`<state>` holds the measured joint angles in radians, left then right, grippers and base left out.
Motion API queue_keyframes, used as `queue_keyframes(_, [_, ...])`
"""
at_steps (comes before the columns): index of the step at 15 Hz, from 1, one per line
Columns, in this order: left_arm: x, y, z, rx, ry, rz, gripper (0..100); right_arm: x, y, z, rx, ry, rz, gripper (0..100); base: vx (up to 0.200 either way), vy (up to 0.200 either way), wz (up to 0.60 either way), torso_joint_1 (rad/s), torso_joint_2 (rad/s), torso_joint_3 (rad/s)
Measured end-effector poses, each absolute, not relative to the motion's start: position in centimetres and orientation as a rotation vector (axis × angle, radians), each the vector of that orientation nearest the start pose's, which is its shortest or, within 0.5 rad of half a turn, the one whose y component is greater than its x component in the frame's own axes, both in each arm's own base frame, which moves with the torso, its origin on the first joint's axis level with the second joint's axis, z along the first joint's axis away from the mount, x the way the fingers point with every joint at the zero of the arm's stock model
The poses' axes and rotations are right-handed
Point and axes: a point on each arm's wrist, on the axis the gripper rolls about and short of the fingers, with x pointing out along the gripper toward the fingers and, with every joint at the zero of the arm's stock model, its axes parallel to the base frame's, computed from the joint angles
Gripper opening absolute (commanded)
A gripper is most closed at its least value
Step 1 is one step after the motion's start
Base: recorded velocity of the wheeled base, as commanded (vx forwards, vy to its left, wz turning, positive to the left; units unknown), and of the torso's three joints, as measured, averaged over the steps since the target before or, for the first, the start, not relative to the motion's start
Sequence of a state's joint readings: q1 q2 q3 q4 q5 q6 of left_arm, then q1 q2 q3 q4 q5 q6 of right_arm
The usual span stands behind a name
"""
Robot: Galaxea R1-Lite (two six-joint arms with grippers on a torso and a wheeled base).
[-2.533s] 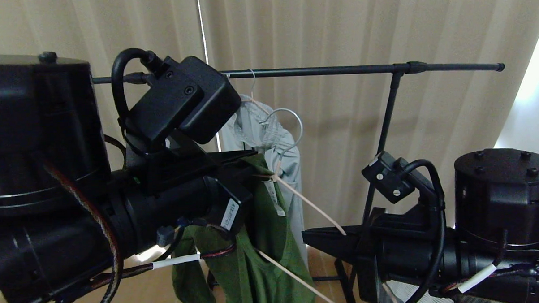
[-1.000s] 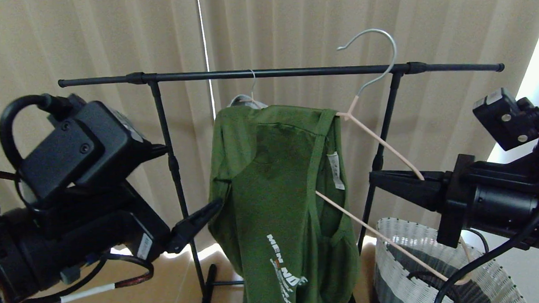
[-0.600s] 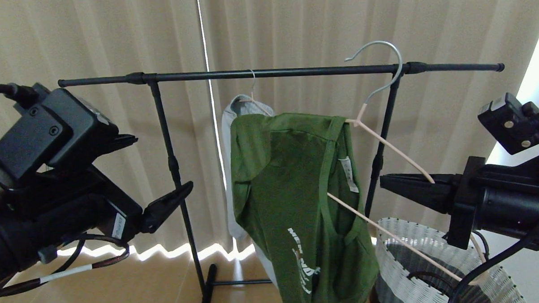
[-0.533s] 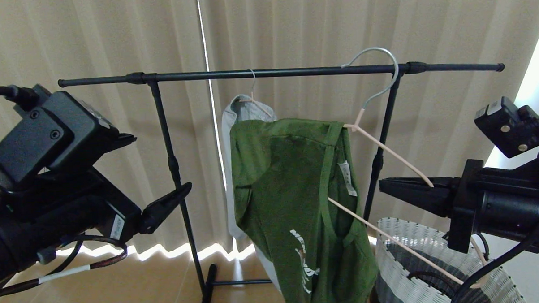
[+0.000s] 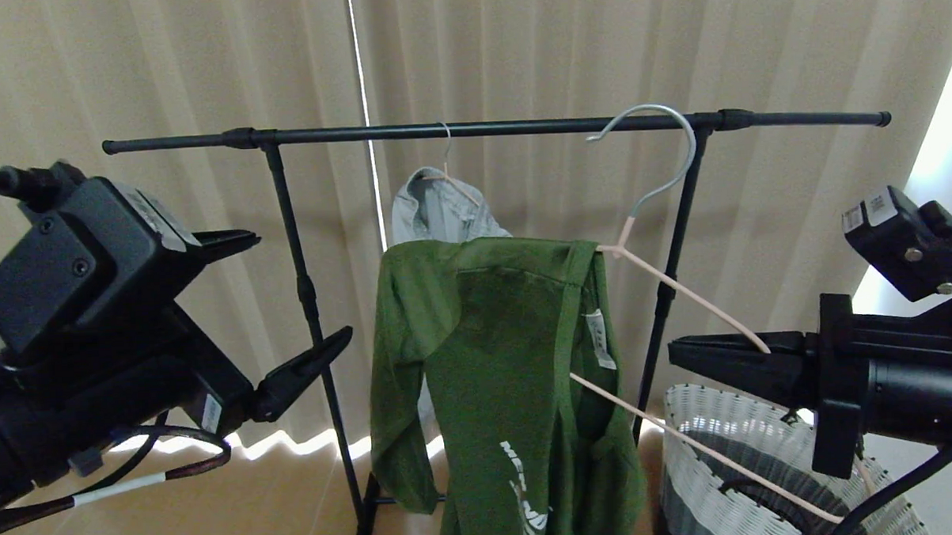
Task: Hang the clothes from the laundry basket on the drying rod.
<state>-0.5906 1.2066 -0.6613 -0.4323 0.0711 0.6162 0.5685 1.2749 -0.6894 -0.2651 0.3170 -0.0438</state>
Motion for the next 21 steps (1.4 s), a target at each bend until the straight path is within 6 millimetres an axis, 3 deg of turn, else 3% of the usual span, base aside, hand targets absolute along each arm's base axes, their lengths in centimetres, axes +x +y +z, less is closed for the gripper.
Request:
queue_keyframes(2, [15.7, -10.1, 24.2, 0.704, -0.084, -0.588, 100, 15.8, 11.2, 22.3, -0.064, 0.308, 0.979, 0, 0.000, 0.000, 0.00, 0.000, 0.00, 0.000])
queue_keyframes(8, [17.0, -11.2, 24.6, 0.800, -0.202, -0.785, 100, 16.5, 11.7, 22.6, -0.061, 0.303, 0.995, 0, 0.000, 0.000, 0.00, 0.000, 0.00, 0.000])
queue_keyframes(13, [18.8, -12.7, 25.3, 0.822, -0.231, -0.806, 100, 17.2, 13.0, 22.9, -0.067, 0.310, 1.029, 0, 0.000, 0.000, 0.00, 0.000, 0.00, 0.000])
queue_keyframes(21, [20.7, -13.9, 24.6, 0.849, -0.202, -0.820, 100, 16.2, 14.6, 22.8, -0.083, 0.317, 1.115, 0, 0.000, 0.000, 0.00, 0.000, 0.00, 0.000])
